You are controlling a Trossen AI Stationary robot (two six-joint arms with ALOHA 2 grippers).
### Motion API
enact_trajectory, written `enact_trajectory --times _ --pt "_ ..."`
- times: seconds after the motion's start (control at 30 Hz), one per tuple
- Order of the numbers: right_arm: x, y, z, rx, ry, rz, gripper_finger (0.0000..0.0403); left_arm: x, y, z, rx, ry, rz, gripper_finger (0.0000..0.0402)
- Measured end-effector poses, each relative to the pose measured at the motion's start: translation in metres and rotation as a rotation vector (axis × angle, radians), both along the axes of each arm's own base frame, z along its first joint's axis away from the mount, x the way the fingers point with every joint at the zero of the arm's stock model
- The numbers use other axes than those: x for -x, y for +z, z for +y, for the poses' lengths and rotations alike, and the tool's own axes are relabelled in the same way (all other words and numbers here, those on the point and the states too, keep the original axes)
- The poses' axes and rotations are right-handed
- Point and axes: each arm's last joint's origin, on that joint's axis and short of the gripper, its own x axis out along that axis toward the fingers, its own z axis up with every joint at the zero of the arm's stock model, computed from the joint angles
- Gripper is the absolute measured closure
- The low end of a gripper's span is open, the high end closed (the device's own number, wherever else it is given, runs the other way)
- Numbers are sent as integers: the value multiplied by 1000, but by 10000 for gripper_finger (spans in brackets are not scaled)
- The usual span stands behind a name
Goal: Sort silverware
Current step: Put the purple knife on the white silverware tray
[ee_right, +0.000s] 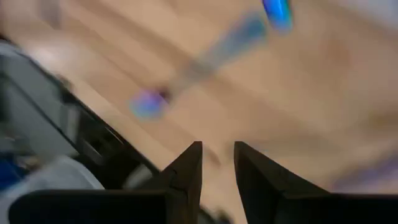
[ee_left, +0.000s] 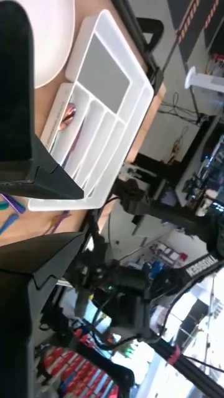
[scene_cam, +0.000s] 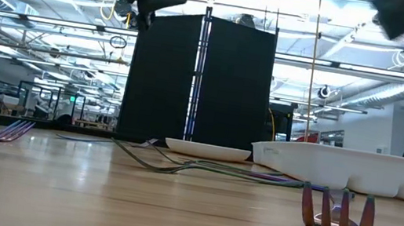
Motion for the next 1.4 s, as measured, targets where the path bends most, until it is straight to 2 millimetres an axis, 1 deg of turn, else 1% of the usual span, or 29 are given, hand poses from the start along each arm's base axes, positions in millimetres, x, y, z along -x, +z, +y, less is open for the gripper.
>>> enact_trajectory --times 0.07,0.17,0.27,0.33,0.4,0.47,0.53,0.6,0.7,0.8,0.87,0.93,1.0,1.2,1.3,1.4 --pt "6 -11 14 -42 -15 108 323 -2 -2 0 -21 -7 5 307" --pt "13 -23 28 -57 -88 206 322 -5 -5 0 -37 -11 15 307" --pt "17 -31 37 -57 -146 269 313 -8 -9 1 -33 -12 29 307" --pt "17 -34 38 -39 -160 274 304 -10 -12 2 -28 -14 40 307" --pt "8 -34 33 -6 -197 185 296 -14 -16 3 -31 -20 50 307" --pt "-7 -30 25 33 -232 32 292 -17 -21 1 -56 -53 65 307" --pt "-19 -27 16 83 -251 -64 292 -23 -31 -1 -64 -78 109 307" --pt "-31 -30 5 132 -246 -97 297 -30 -45 -3 -58 -103 177 307" --pt "-46 -40 -12 221 -200 -90 305 -42 -67 -5 -96 -136 249 307" --pt "-60 -42 -27 270 -167 -133 310 -53 -91 -4 -203 -171 318 307" --pt "-66 -41 -36 291 -157 -156 312 -61 -102 -2 -307 -171 358 307" --pt "-69 -40 -42 309 -147 -165 312 -68 -113 -1 -390 -182 408 307" --pt "-71 -40 -46 317 -145 -172 312 -74 -125 0 -428 -201 445 307" --pt "-72 -40 -48 325 -137 -171 312 -87 -159 -10 -415 -273 531 307" --pt "-72 -40 -48 327 -137 -166 312 -94 -169 -17 -426 -283 570 307" --pt "-71 -40 -49 332 -132 -159 312 -102 -173 -21 -438 -291 571 307"
